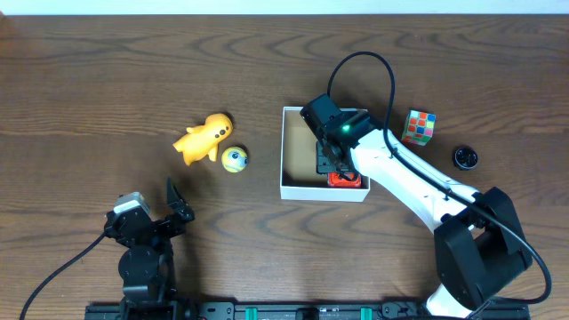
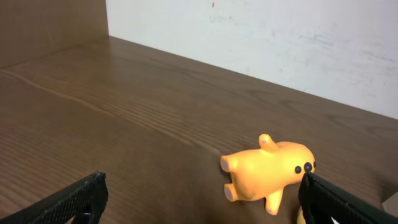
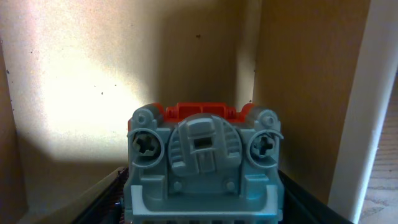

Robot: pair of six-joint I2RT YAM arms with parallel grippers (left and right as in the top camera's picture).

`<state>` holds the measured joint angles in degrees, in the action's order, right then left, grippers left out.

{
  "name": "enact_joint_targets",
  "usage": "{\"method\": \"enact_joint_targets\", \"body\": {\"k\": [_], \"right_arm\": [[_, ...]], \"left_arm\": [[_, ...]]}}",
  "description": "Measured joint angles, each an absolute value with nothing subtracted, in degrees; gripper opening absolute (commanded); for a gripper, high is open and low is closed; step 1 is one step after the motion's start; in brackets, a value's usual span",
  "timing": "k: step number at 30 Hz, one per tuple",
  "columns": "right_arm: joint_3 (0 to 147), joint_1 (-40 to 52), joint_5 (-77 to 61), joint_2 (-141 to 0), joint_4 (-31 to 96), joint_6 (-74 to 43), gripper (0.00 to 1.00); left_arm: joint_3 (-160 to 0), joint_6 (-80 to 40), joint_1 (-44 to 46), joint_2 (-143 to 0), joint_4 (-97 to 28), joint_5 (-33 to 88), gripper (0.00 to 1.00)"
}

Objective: Pack container
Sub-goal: 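Lower the toy car into the white box with the right gripper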

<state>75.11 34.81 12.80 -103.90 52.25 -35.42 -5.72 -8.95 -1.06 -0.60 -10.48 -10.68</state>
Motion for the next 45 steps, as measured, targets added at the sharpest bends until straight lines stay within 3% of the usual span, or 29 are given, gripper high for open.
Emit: {"method": "enact_joint_targets", "body": {"k": [8,18,23,28,45], "right_arm": [[75.11,34.81,12.91,-103.90,52.27,-35.62,0.79],[75.13,34.81,13.10,-103.90,52.14,-35.59,0.81],[75.18,34.81,13.72,-103.90,50.98,-35.03,0.78],[75.22,34.81,13.58,-103.90,51.13,-34.17,0.68],[75.24,34.79,10.04,-103.59,52.75,-34.28,0.57]], "left_arm": [[-5.72,-8.95,-1.06,-0.58,-10.48,-10.68,0.98],[-5.72,-8.95,-1.06,-0.60,-10.48,-10.68,0.98],[-5.72,-8.95,-1.06,-0.60,-10.48,-10.68,0.98],[-5.72,-8.95,-1.06,-0.60,-10.48,-10.68,0.98],[-5.72,-8.95,-1.06,-0.60,-10.48,-10.68,0.98]]}}
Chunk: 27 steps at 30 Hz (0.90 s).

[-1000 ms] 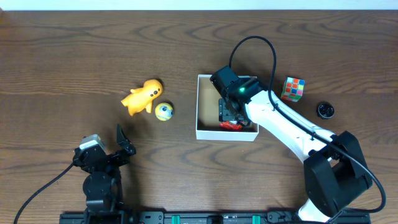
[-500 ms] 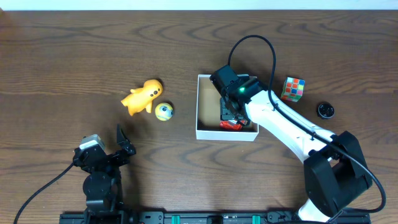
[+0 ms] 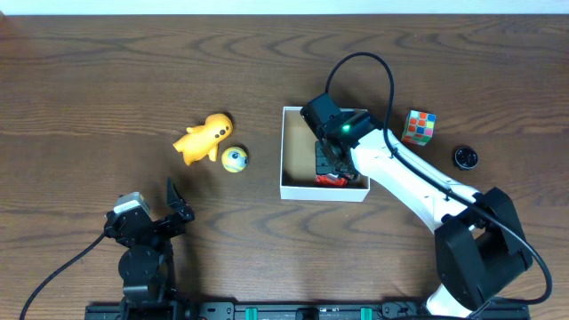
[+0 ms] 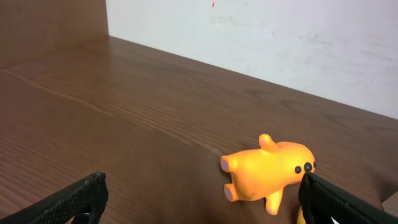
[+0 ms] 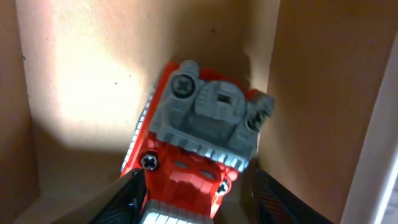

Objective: Pack container
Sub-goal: 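Lower the toy car into the white box with the right gripper, then open the right gripper to release the car and lift away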

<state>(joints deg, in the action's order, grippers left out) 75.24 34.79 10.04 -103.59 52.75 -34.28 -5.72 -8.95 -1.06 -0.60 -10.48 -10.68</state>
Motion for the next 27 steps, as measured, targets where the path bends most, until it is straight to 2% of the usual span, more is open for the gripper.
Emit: {"method": "enact_joint_targets", "body": {"k": [13,22,27], "right_arm": [[75.29,34.70,9.82,-100.86,58.98,-35.75,0.55],[75.29,34.70,9.85,-100.86,60.20,-35.79,0.65],[75.29,34.70,9.82,-100.86,57.84,-34.48,0.66]], "left_arm": [[-5.72,-8.95,-1.06,-0.60,-10.48,-10.68,0.98],[-5.72,-8.95,-1.06,-0.60,-10.48,-10.68,0.98],[-5.72,-8.95,-1.06,-0.60,-10.48,-10.68,0.98]]}}
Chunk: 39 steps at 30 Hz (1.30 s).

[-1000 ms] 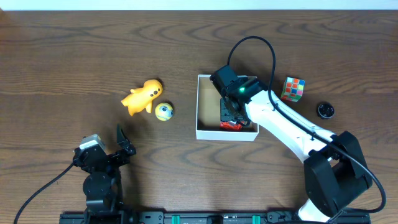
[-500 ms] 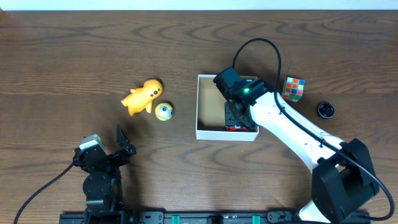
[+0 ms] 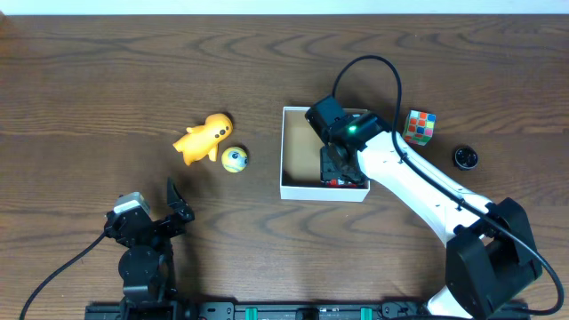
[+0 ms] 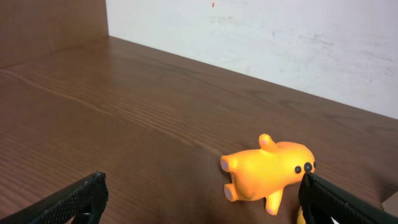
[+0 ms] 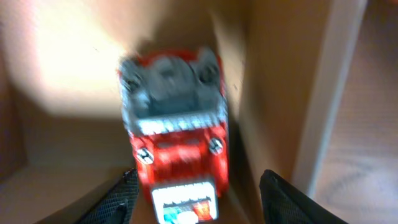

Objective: Pack container
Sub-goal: 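Open the right gripper to release the car and lift away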

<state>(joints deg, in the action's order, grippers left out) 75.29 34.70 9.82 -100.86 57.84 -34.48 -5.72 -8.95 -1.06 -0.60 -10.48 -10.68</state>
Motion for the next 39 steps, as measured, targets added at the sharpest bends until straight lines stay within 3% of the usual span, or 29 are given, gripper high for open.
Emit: {"method": "enact_joint_targets", "body": {"k": [7,22,39], "right_arm": [[75.31,34.70,9.04,-100.86,51.51,-31.38,0.69],[75.31,34.70,-0.19,-100.86,41.67,-13.82,0.64],[75.31,34.70,-3.90,-104.25,39.44,-11.42,0.64]], "left_arm": [[-5.72,-8.95,-1.06,-0.60,-10.48,-10.68,0.98],[-5.72,-8.95,-1.06,-0.60,-10.48,-10.68,0.98],[-5.72,-8.95,-1.06,-0.60,-10.48,-10.68,0.98]]}}
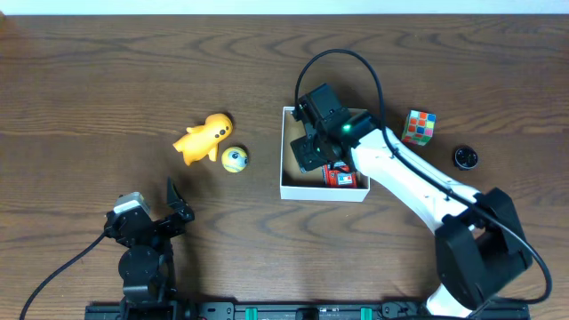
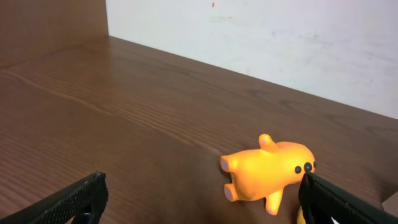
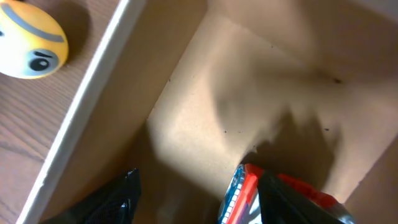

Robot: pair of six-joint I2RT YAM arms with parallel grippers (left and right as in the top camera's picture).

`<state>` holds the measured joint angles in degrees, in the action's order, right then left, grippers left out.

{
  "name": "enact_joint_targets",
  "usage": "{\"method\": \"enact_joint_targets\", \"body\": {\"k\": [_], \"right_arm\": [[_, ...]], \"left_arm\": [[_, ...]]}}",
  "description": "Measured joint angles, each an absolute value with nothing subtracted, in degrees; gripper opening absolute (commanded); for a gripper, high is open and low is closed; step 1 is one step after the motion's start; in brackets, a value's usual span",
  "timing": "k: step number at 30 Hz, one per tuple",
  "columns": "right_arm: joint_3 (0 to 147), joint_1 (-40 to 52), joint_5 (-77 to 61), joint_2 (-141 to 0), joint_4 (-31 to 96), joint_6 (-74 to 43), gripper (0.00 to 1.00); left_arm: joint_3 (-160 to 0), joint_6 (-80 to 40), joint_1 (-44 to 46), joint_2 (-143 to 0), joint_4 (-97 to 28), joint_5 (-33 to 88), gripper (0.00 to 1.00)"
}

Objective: Pack container
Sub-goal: 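Open the right gripper to release the car and lift away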

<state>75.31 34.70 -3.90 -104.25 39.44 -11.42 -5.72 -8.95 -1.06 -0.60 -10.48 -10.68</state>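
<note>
The white cardboard box stands mid-table, and a red toy car lies in its near right corner. My right gripper hangs open over the box's left half with nothing between its fingers. In the right wrist view the gripper looks down at the bare box floor, and the car peeks out beside the right finger. An orange animal toy and a yellow ball lie left of the box. My left gripper is open, low near the front edge, facing the orange toy.
A Rubik's cube and a small black cap lie right of the box. The yellow ball sits just outside the box's white left wall. The left arm rests at the front left.
My right gripper has moved from above the car at the box's right side to over the left half, still open. The car stays on the box floor. The left arm has not moved.
First the red and grey car sat close between my right fingers inside the box. Then it lay tilted on the box floor with the fingers apart. After that the gripper stood higher above it, and now it is off to the left.
</note>
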Motion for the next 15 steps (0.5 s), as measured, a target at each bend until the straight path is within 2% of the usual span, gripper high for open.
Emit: {"method": "enact_joint_targets", "body": {"k": [15], "right_arm": [[75.31,34.70,-4.12,-106.32,40.10,-11.42,0.66]], "left_arm": [[-5.72,-8.95,-1.06,-0.60,-10.48,-10.68,0.98]]}}
